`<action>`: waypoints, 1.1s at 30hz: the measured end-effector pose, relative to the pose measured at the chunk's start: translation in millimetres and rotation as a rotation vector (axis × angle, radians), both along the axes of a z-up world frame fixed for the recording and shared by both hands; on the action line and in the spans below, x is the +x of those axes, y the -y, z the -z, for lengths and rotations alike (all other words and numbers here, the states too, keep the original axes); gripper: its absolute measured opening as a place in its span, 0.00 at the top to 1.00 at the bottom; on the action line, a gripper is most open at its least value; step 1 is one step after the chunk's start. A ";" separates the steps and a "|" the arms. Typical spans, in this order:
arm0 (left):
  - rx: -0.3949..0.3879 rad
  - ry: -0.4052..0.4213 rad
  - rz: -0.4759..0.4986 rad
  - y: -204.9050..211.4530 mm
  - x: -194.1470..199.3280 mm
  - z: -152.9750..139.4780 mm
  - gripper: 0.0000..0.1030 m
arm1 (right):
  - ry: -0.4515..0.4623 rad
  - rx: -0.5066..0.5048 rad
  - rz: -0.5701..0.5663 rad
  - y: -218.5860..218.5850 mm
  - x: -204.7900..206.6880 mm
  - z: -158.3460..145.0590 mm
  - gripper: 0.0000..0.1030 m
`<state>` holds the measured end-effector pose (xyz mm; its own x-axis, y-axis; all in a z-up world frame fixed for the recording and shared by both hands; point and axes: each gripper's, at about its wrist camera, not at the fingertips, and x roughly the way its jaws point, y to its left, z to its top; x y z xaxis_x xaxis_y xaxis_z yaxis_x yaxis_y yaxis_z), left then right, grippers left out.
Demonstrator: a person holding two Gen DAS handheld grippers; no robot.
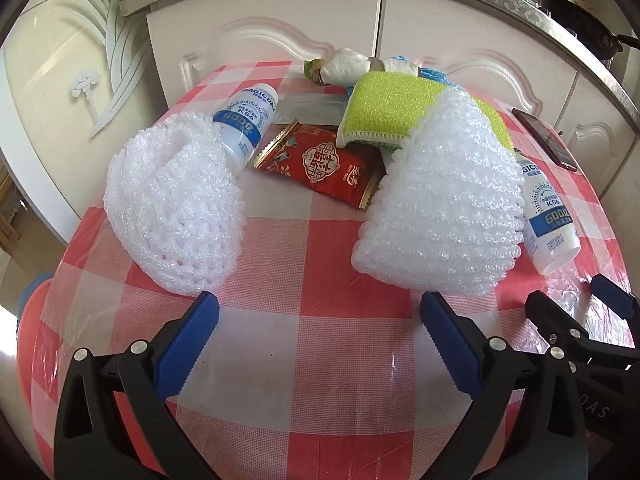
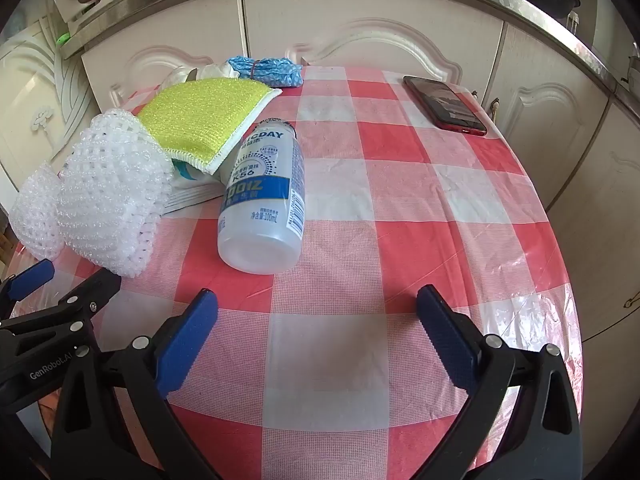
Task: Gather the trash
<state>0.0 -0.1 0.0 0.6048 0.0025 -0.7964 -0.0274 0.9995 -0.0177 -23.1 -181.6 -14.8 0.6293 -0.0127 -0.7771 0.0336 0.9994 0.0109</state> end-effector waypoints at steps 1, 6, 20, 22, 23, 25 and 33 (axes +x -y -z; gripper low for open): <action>0.000 0.000 0.000 0.0 0.0 0.0 0.04 | -0.001 0.002 0.000 0.2 0.4 0.2 0.03; 0.001 0.000 -0.001 0.2 -0.2 0.0 0.04 | 0.000 0.002 0.000 0.6 2.3 0.4 0.03; -0.011 -0.009 0.015 -3.4 -14.4 -1.7 0.05 | 0.001 0.004 0.016 -0.2 -1.8 1.8 0.03; -0.026 -0.007 0.021 -5.6 -19.5 -2.7 0.05 | 0.007 0.014 0.020 2.0 -7.8 2.2 0.03; -0.033 -0.005 0.023 -6.6 -22.8 -2.7 0.05 | 0.013 0.020 0.020 2.0 -11.6 1.5 0.03; -0.041 0.007 0.029 -7.6 -32.2 -6.1 0.05 | 0.031 0.020 0.024 2.4 -20.2 -2.0 0.03; -0.041 0.116 0.050 -16.8 -64.1 -45.4 0.05 | 0.164 0.069 0.032 0.6 -57.9 -42.2 0.03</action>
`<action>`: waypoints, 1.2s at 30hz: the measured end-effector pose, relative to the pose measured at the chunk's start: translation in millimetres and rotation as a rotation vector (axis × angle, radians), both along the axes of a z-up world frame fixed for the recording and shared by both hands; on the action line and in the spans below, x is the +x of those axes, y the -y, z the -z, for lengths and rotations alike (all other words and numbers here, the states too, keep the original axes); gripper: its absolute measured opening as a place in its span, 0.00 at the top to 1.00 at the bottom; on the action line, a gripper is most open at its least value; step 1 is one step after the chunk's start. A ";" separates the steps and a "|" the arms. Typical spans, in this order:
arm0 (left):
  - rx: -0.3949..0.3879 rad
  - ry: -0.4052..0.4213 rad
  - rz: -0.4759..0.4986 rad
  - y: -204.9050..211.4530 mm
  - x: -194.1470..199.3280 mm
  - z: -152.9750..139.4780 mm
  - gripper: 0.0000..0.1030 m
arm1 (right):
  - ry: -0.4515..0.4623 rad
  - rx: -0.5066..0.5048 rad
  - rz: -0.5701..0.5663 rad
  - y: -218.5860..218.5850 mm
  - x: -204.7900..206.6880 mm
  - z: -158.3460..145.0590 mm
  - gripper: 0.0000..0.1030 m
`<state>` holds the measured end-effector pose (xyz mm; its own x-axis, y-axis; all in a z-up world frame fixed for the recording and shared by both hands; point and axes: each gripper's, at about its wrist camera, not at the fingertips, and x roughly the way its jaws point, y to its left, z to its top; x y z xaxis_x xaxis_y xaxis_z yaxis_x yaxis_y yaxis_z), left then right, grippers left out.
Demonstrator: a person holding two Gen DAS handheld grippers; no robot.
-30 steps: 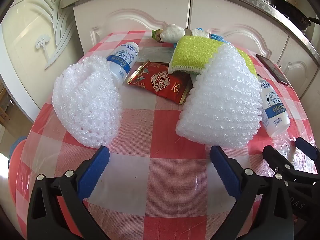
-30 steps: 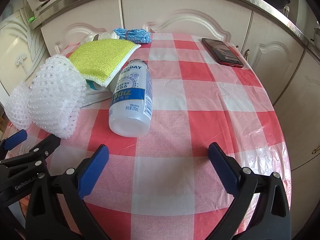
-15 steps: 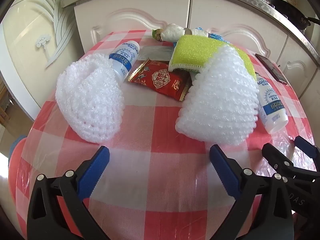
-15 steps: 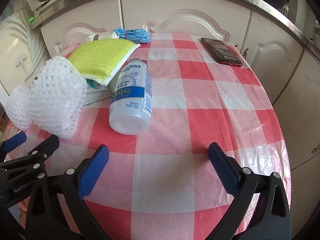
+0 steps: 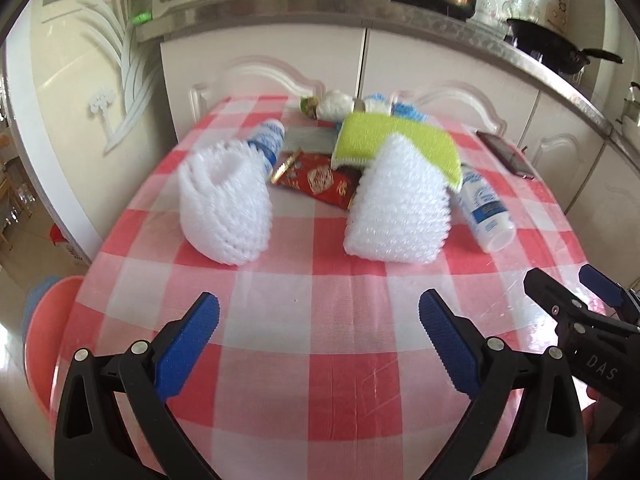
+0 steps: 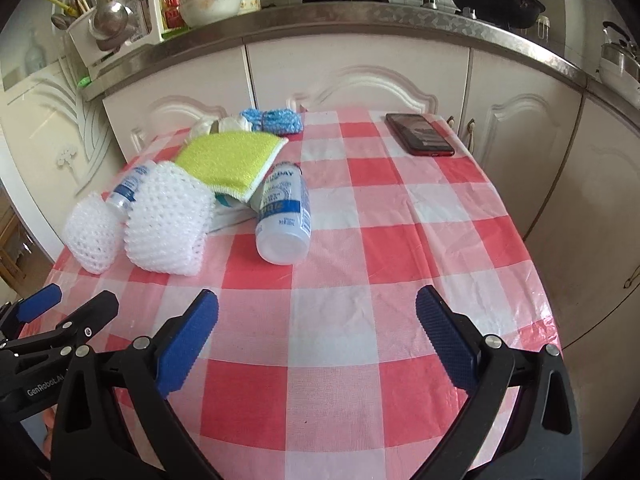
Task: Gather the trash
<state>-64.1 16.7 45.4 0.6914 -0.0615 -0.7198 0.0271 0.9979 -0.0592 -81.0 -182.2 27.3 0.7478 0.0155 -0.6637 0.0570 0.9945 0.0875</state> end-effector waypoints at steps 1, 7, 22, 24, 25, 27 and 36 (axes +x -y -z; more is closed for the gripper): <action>-0.002 0.016 -0.002 -2.6 -3.7 -5.9 0.05 | 0.020 0.004 0.003 0.1 -4.2 -6.7 0.03; 0.010 0.146 -0.032 -19.7 -32.0 -46.0 0.05 | 0.166 0.006 0.009 -3.2 -29.7 -51.6 0.03; 0.024 0.357 -0.110 -54.6 -80.8 -104.2 0.05 | 0.536 -0.077 -0.048 -40.2 -97.1 -131.5 0.03; 0.030 0.378 -0.115 -56.7 -85.4 -109.2 0.05 | 0.566 -0.078 -0.047 -41.9 -103.8 -138.1 0.03; 0.029 0.386 -0.116 -58.3 -87.2 -111.9 0.05 | 0.577 -0.081 -0.047 -42.4 -106.6 -139.9 0.03; 0.026 0.393 -0.116 -60.7 -88.7 -116.0 0.05 | 0.591 -0.081 -0.047 -42.9 -109.8 -144.4 0.03; 0.027 0.434 -0.127 -68.4 -95.8 -128.3 0.05 | 0.644 -0.088 -0.042 -46.3 -122.4 -160.7 0.03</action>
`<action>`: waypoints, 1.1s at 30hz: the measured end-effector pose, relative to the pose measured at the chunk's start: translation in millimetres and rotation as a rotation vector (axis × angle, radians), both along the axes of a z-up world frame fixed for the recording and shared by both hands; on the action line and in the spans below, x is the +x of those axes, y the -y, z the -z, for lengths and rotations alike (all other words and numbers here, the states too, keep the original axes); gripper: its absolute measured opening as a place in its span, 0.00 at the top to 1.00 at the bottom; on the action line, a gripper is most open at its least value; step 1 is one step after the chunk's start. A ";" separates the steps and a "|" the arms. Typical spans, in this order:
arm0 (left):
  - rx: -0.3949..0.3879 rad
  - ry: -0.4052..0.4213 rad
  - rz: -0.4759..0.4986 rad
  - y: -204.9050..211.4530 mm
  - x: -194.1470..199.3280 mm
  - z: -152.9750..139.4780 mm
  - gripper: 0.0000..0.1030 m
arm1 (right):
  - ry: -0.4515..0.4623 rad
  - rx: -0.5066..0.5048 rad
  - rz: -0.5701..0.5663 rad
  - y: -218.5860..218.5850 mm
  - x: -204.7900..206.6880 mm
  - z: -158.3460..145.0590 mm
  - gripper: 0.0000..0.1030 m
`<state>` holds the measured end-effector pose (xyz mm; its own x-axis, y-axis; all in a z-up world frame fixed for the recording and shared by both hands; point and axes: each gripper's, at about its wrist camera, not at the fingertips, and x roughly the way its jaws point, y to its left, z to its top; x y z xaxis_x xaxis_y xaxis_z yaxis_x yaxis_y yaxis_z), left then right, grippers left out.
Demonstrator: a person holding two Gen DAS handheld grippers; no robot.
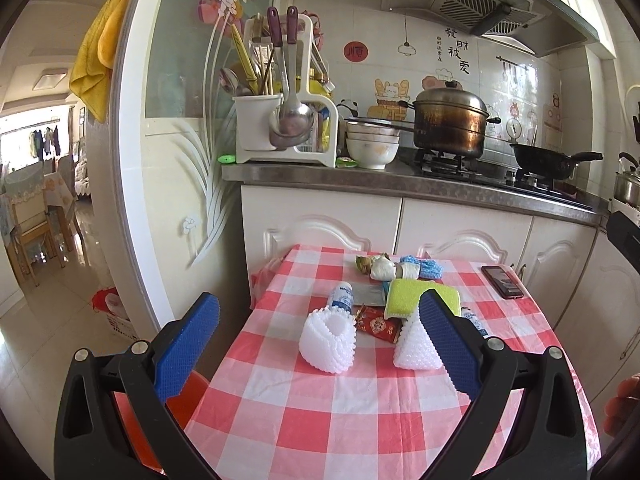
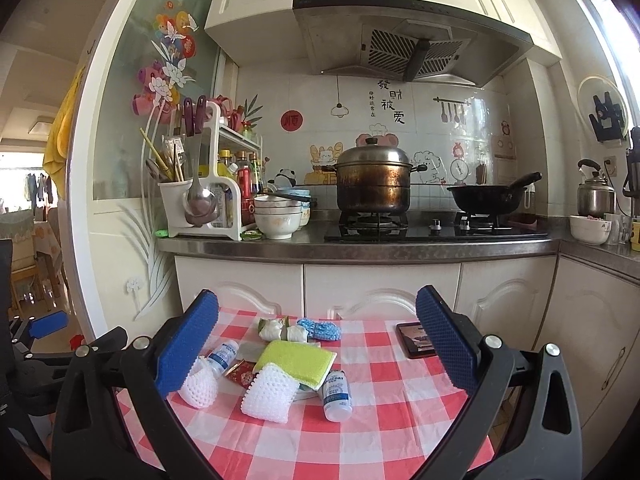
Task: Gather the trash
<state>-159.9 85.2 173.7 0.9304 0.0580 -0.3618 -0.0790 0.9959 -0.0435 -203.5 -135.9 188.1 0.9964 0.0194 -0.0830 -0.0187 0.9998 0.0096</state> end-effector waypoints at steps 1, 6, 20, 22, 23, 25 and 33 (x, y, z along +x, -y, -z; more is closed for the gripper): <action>-0.002 0.002 -0.001 0.0 -0.5 -1.4 0.05 | 0.004 0.002 0.001 0.3 -1.1 -0.5 0.03; 0.005 0.020 -0.005 0.6 -3.0 -5.6 0.05 | 0.022 0.009 0.016 3.8 -7.8 -6.4 0.03; 0.049 0.080 -0.001 6.1 -12.4 -15.7 0.05 | 0.071 0.048 0.075 23.3 -22.8 -17.6 0.03; 0.049 0.083 0.000 6.6 -13.3 -16.8 0.05 | 0.072 0.056 0.076 25.7 -23.9 -17.7 0.03; 0.050 0.084 0.000 6.8 -13.9 -17.1 0.05 | 0.072 0.060 0.076 26.6 -24.3 -17.8 0.03; 0.053 0.091 -0.002 7.4 -15.5 -18.2 0.05 | 0.073 0.065 0.077 28.1 -25.4 -17.9 0.03; 0.068 0.095 -0.010 7.0 -15.1 -17.5 0.05 | 0.065 0.071 0.058 29.7 -27.6 -15.1 0.03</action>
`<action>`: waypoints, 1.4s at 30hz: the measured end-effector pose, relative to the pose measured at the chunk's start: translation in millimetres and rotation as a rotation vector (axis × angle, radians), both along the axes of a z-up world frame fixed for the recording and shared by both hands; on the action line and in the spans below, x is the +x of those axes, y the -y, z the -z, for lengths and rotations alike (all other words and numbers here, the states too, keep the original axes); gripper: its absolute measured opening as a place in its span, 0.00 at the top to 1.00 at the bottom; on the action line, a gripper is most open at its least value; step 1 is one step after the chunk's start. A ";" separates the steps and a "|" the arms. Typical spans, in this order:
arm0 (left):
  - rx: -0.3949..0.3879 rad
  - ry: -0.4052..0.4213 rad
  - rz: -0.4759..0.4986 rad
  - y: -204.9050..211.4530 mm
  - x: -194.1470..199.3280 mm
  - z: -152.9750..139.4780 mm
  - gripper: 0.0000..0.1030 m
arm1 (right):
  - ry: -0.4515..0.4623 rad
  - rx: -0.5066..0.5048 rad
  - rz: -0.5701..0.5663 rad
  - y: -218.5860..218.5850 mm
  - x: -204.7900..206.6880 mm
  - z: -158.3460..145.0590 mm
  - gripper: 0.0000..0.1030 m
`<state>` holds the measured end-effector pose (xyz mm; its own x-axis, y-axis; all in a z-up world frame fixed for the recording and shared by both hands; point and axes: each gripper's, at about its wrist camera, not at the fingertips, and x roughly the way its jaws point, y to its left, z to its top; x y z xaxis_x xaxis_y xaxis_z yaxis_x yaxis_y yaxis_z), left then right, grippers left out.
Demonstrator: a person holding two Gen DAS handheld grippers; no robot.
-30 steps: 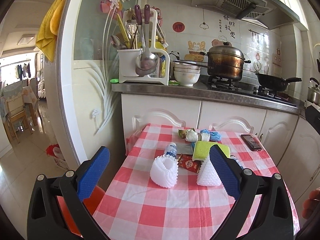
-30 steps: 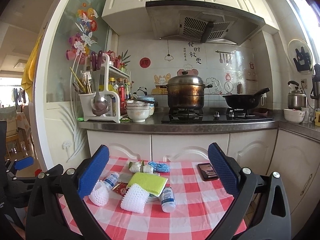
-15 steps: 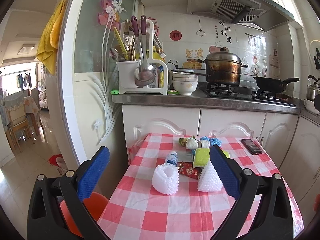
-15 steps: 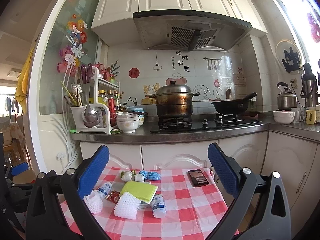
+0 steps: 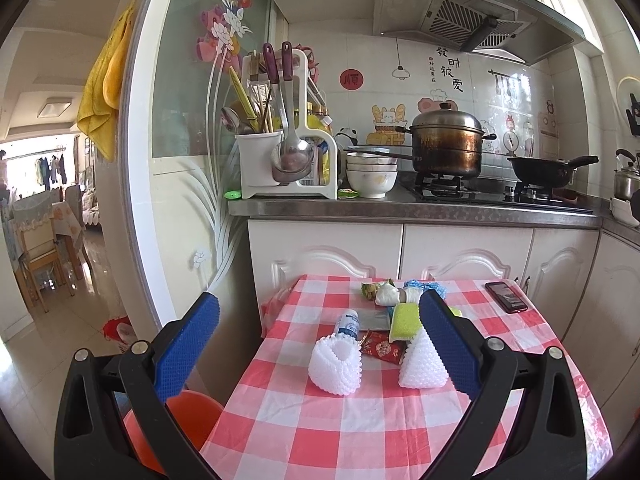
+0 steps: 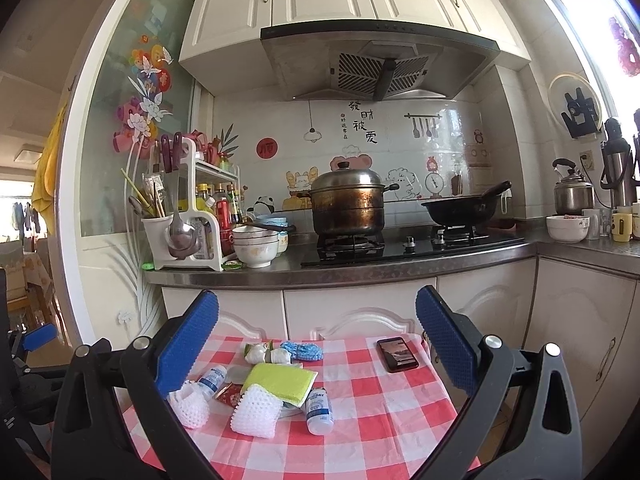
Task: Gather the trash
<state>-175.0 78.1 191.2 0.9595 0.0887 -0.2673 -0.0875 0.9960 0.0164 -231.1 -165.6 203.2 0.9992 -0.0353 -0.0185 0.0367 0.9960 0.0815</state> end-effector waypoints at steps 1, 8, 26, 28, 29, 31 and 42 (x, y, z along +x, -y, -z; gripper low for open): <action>0.001 -0.003 -0.001 -0.6 0.9 1.1 0.05 | -0.010 0.001 -0.006 -0.2 1.9 1.0 0.03; 0.002 -0.073 0.030 -15.0 16.7 25.5 0.05 | -0.136 0.043 -0.063 -1.8 30.7 26.0 0.03; -0.090 -0.351 0.258 -38.6 128.2 128.1 0.05 | -0.684 0.384 -0.392 -33.0 172.5 153.5 0.08; -0.081 -0.373 0.249 -35.6 142.5 137.0 0.05 | -0.713 0.387 -0.402 -37.0 183.5 161.7 0.25; -0.076 -0.384 0.250 -33.8 148.1 140.5 0.05 | -0.733 0.395 -0.402 -38.3 189.4 167.0 0.33; -0.069 -0.401 0.249 -30.2 158.4 147.2 0.05 | -0.769 0.438 -0.411 -37.1 199.7 176.9 0.34; -0.112 -0.427 0.227 -33.3 175.8 158.8 0.05 | -0.722 0.378 -0.226 21.7 209.0 169.1 0.25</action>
<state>0.8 111.4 32.5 0.7538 -0.1611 -0.6371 0.1226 0.9869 -0.1044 -22.1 -187.3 34.1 0.7200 0.3012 -0.6252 0.0107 0.8960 0.4440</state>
